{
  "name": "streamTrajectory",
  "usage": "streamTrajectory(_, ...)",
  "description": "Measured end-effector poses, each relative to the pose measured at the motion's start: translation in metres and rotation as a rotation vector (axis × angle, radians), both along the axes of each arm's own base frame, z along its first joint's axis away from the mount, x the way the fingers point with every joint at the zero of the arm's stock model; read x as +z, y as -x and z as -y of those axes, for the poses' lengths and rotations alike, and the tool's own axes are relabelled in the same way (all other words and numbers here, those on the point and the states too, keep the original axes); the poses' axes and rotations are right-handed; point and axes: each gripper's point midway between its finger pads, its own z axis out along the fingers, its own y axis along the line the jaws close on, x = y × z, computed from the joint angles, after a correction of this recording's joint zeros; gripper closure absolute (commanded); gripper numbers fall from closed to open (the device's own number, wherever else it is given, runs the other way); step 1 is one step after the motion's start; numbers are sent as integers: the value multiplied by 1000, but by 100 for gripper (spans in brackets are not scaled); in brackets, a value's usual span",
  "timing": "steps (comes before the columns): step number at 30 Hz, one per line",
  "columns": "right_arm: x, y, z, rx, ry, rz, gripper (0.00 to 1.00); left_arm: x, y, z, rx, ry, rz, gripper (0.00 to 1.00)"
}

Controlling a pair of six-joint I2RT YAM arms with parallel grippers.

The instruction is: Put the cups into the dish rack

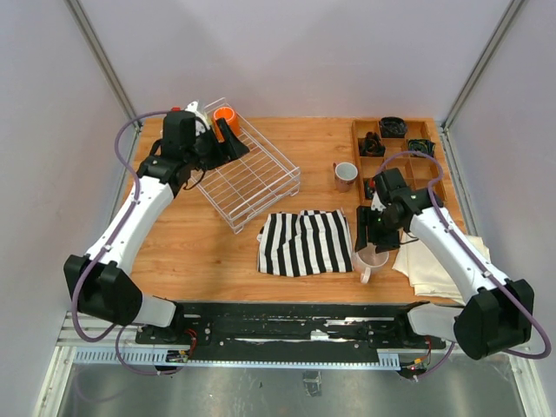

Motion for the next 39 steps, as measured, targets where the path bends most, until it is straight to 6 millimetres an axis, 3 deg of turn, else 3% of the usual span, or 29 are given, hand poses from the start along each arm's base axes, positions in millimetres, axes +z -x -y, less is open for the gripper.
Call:
streamTrajectory(8,-13,-6,-8,-9,-8,7,42,-11,35,36,-170,193,-69,15)
streamTrajectory(14,-32,-15,-16,8,17,-13,42,-33,67,53,-289,299,-129,10)
streamTrajectory(17,-43,-16,-15,2,41,-33,53,-43,82,59,-335,349,-160,9)
streamTrajectory(23,-53,-18,-14,-4,82,-27,97,-41,98,69,-413,440,-168,6)
streamTrajectory(29,-49,-22,-7,-24,116,6,99,-33,109,78,-490,540,-152,5)
streamTrajectory(34,-33,-17,-5,-17,100,31,99,-28,120,85,-554,660,-147,4)
streamTrajectory(39,48,-32,-24,-6,-52,226,99,-25,124,92,-589,750,-188,4)
